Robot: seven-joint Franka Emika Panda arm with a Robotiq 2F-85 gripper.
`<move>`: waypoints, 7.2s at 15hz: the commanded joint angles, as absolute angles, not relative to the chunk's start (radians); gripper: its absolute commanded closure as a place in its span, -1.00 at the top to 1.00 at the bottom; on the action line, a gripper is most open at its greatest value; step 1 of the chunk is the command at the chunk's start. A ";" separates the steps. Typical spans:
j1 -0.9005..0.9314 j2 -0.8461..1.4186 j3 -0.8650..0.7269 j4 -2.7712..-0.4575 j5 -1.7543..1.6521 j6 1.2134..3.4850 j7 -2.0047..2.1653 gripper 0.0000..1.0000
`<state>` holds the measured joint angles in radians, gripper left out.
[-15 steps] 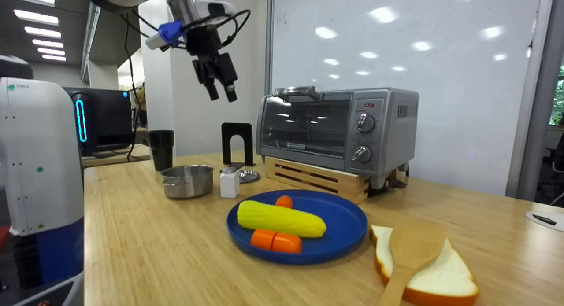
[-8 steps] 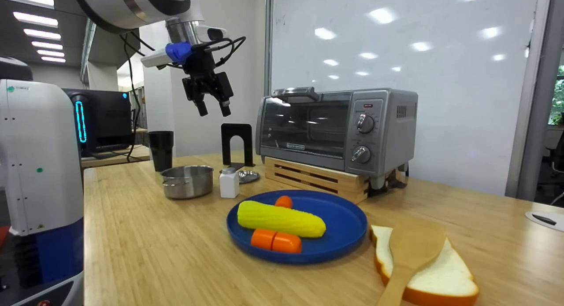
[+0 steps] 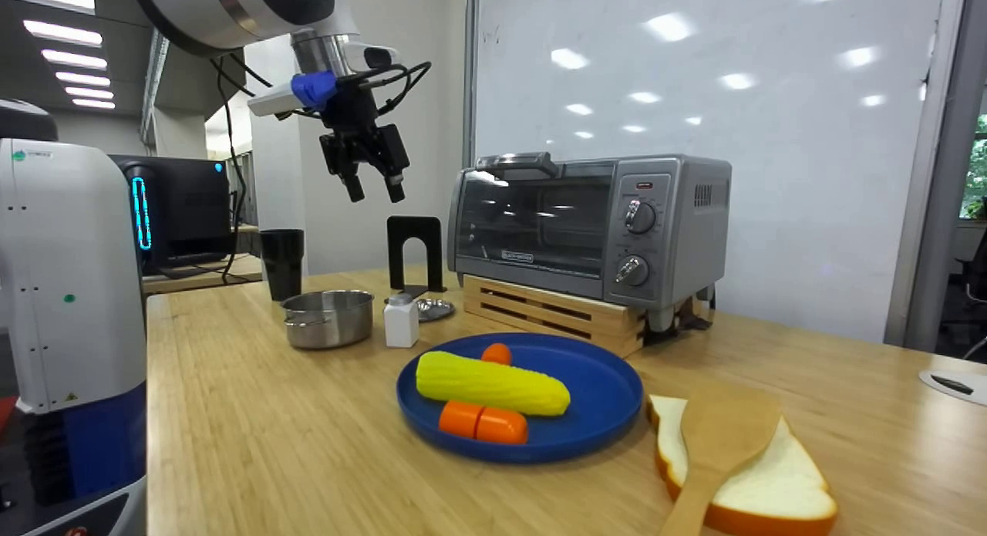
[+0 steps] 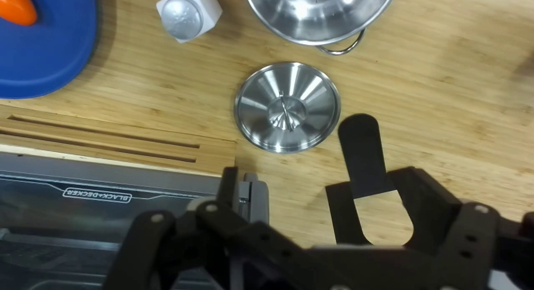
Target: Take the maize cob from the pot and place it on the plate. Then, pick up the lid and cover the pot
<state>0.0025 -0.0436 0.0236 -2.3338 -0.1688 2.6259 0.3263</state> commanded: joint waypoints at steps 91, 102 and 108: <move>-0.103 0.442 0.032 -2.211 -0.431 3.057 0.291 -0.82; 0.019 0.292 -0.006 -2.261 -0.171 2.971 0.068 -0.98; 0.091 0.100 -0.001 -2.297 -0.186 2.701 0.127 -0.98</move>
